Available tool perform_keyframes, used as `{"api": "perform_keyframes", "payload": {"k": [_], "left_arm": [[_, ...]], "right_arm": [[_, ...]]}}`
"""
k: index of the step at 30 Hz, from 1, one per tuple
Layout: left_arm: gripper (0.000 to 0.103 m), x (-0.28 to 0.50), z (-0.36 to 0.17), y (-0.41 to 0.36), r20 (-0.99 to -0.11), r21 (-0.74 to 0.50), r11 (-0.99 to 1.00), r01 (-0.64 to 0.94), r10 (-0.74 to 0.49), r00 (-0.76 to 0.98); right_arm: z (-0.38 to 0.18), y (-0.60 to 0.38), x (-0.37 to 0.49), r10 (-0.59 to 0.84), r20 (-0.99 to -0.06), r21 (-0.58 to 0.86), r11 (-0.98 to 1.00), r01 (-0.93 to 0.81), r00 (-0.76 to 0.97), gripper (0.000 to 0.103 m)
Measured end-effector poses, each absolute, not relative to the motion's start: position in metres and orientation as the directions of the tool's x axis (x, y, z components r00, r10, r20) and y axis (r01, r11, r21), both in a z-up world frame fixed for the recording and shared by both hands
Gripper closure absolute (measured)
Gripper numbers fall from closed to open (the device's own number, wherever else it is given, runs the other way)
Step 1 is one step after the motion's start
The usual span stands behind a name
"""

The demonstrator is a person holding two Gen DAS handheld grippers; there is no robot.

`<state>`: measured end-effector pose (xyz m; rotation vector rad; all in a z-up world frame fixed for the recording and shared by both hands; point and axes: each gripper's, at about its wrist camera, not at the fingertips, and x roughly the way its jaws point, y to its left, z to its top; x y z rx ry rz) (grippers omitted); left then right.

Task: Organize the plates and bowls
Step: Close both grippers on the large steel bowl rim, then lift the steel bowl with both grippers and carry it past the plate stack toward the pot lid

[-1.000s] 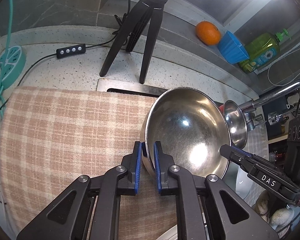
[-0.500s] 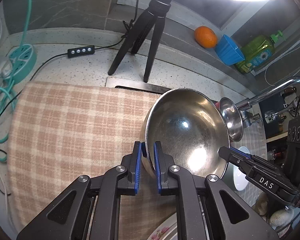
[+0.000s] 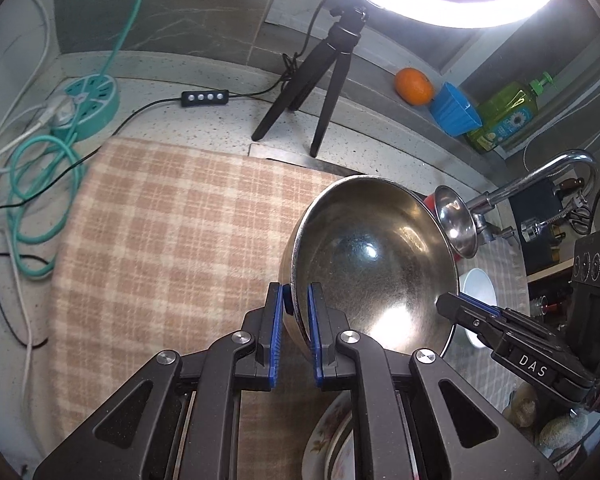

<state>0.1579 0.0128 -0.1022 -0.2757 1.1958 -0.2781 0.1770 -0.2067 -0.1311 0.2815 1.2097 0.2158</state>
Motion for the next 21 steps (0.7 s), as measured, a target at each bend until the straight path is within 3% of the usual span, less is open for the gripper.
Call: {"api": "perform_keyframes", "payload": {"k": [21], "left_arm": [[0.092, 0.081, -0.100, 0.080, -0.876, -0.344, 0.936, -0.068, -0.294, 0.383]], "right_arm": [[-0.143, -0.134, 0.127, 0.375, -0.889, 0.347, 0.926, -0.147, 0.262, 0.090]]}}
